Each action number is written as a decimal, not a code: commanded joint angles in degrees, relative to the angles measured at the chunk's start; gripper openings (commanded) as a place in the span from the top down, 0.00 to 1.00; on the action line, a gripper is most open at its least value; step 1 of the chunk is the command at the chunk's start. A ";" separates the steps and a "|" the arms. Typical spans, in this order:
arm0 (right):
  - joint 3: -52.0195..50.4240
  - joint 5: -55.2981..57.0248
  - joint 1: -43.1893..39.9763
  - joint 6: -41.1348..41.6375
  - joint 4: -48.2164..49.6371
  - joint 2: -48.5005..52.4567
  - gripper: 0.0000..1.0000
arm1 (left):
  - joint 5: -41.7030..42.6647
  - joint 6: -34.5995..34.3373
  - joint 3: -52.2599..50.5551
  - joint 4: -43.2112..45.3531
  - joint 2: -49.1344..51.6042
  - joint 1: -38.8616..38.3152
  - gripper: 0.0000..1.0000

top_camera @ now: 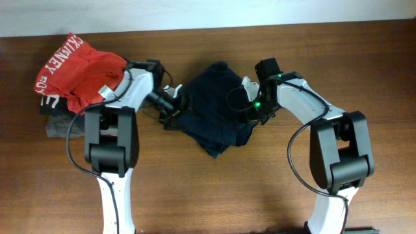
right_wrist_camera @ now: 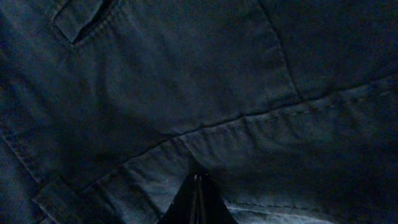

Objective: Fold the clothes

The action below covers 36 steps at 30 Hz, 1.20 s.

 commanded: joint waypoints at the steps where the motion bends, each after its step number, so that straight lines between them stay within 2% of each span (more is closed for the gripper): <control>1: 0.09 -0.33 0.35 0.55 -0.13 0.63 0.96 | 2.78 -4.94 -0.92 0.55 -0.24 -2.38 0.08; 7: 0.09 -0.35 0.37 0.55 -0.17 0.63 0.96 | -1.29 -6.25 -0.90 2.29 -0.37 -4.15 0.07; 13: 0.09 -0.33 0.37 0.52 -0.57 0.63 0.96 | -3.30 -5.09 -0.90 1.84 -4.39 0.94 0.08; 15: 0.09 -0.33 0.37 0.55 -0.61 0.63 0.96 | -4.00 -3.58 -0.90 0.11 -7.93 3.50 0.08; 18: 0.09 -0.35 0.37 0.83 -0.81 0.63 0.96 | -10.97 -3.76 -0.92 -4.85 -16.90 9.03 0.07; 22: 0.09 -0.35 0.37 0.98 -0.98 0.63 0.96 | -13.35 -4.57 -2.12 -7.76 -25.83 12.61 0.07; 23: 0.09 -0.33 0.35 0.98 -1.33 0.63 0.96 | -14.40 -6.54 -4.66 -7.13 -30.10 12.41 0.02; 27: 0.09 -0.33 0.37 0.98 -1.86 0.63 0.96 | -15.80 -16.55 -15.41 1.11 -35.43 9.03 0.01; 32: 0.09 -0.33 0.35 0.98 -1.90 0.63 0.96 | -10.27 -29.66 -32.57 21.03 -35.34 2.51 0.01; 36: 0.09 -0.35 0.37 0.98 -1.88 0.63 0.96 | -8.15 -42.84 -42.53 36.81 -34.84 0.09 0.01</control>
